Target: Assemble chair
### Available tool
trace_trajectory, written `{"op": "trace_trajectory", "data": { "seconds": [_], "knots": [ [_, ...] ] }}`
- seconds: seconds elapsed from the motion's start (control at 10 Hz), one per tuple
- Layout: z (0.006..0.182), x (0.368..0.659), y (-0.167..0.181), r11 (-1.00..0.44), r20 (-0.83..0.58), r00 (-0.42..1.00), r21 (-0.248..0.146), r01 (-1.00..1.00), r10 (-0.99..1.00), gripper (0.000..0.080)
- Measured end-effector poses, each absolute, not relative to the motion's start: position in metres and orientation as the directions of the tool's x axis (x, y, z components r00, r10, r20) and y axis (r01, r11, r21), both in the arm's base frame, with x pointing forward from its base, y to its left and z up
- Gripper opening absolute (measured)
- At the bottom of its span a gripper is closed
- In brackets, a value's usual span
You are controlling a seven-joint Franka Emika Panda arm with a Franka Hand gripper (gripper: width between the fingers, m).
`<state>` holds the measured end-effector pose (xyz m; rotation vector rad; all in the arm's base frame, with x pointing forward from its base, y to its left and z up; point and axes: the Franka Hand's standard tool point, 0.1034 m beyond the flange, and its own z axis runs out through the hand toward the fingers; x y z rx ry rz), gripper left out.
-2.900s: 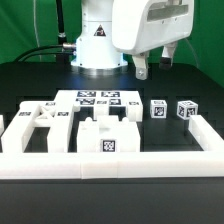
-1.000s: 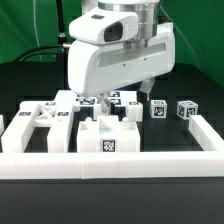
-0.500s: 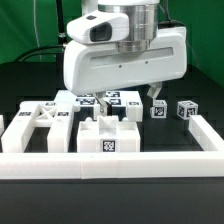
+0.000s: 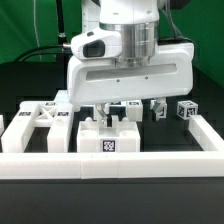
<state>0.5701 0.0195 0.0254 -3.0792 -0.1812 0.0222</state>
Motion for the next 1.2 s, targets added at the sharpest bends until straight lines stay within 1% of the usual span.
{"op": "trace_trajectory", "data": {
  "seconds": [0.2, 0.4, 0.5, 0.6, 0.7, 0.8, 0.9, 1.0, 1.1, 1.2],
  "knots": [
    [0.0118, 0.5687, 0.02, -0.992, -0.002, 0.993, -0.059, 0.114, 0.114, 0.065],
    [0.0091, 0.568, 0.0214, -0.992, 0.004, 0.993, -0.06, 0.114, 0.114, 0.065],
    [0.0095, 0.5685, 0.0226, -0.991, 0.005, 0.993, -0.061, 0.116, 0.116, 0.0548],
    [0.0093, 0.5684, 0.0225, -0.992, 0.004, 0.993, -0.062, 0.114, 0.114, 0.0413],
    [0.0093, 0.5684, 0.0226, -0.992, 0.004, 0.994, -0.064, 0.111, 0.111, 0.0413],
    [0.0093, 0.5684, 0.0226, -0.992, 0.004, 0.994, -0.064, 0.111, 0.111, 0.0227],
    [0.0093, 0.5684, 0.0226, -0.992, 0.004, 0.994, -0.064, 0.111, 0.111, 0.0095],
    [0.0094, 0.5685, 0.0226, -0.992, 0.005, 0.994, -0.064, 0.111, 0.111, 0.0095],
    [0.0097, 0.5687, 0.0226, -0.992, 0.005, 0.994, -0.064, 0.111, 0.111, 0.0031],
    [0.0097, 0.5687, 0.0226, -0.992, 0.005, 0.994, -0.064, 0.111, 0.111, 0.0031]
  ]
}}
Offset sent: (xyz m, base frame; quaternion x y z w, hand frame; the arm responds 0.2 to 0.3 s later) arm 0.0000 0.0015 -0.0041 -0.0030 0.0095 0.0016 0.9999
